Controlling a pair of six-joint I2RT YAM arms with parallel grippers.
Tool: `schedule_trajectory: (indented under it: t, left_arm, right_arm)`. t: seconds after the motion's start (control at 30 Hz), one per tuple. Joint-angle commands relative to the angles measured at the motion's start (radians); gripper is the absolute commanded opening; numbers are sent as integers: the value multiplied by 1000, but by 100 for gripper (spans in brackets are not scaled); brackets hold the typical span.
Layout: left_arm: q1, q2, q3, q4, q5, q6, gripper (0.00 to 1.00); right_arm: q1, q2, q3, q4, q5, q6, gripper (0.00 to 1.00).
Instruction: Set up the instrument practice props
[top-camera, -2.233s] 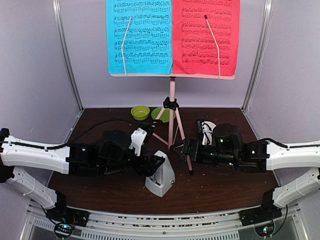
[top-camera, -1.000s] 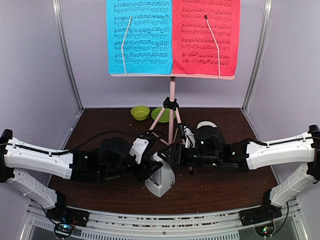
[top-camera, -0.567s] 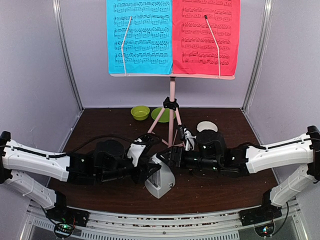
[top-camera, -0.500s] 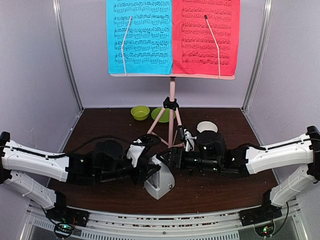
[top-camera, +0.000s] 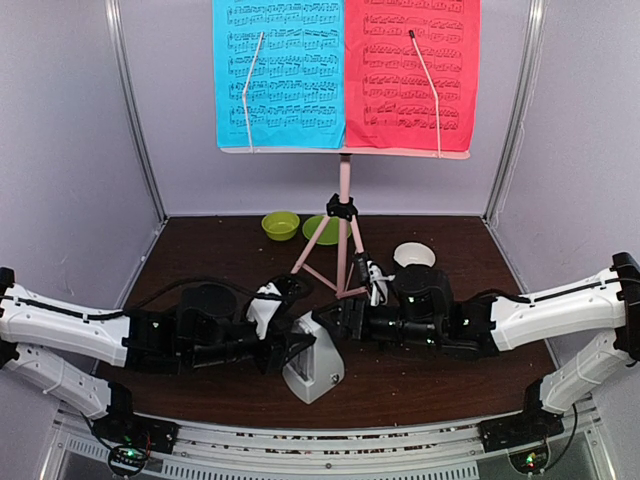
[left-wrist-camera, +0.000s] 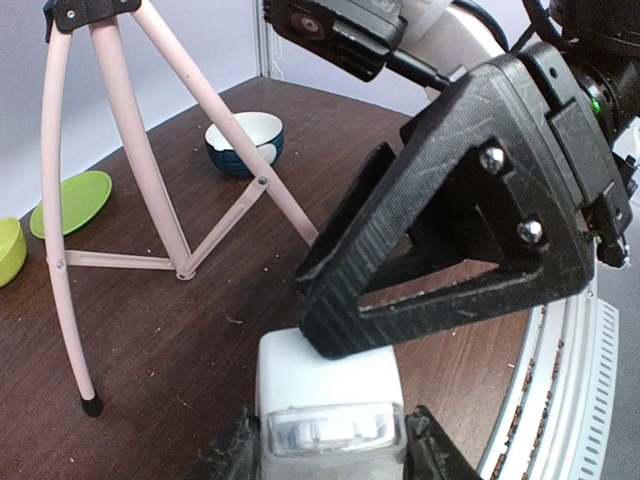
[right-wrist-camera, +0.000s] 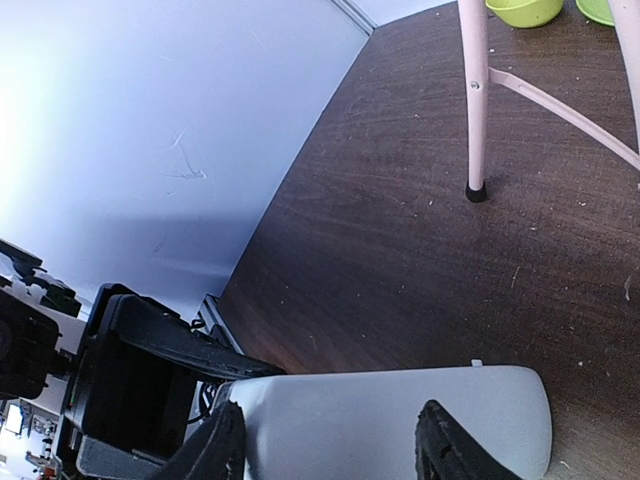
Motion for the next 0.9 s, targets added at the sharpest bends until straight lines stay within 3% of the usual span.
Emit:
schedule_trajectory:
  t: [0.0, 0.33, 0.63, 0.87]
  left_arm:
    - [-19, -67, -32, 3, -1, 31, 7]
    - [-19, 88, 10, 177, -83, 13, 2]
    - [-18, 155, 97, 288, -135, 108, 0]
    - [-19, 180, 100, 292, -107, 121, 0]
  right_arm:
    - [-19, 42, -50, -313, 75, -64, 59]
    - [-13, -92, 11, -342, 89, -111, 74]
    - [-36, -250, 36, -410, 144, -137, 78]
    - [-38, -255, 38, -382, 126, -122, 80]
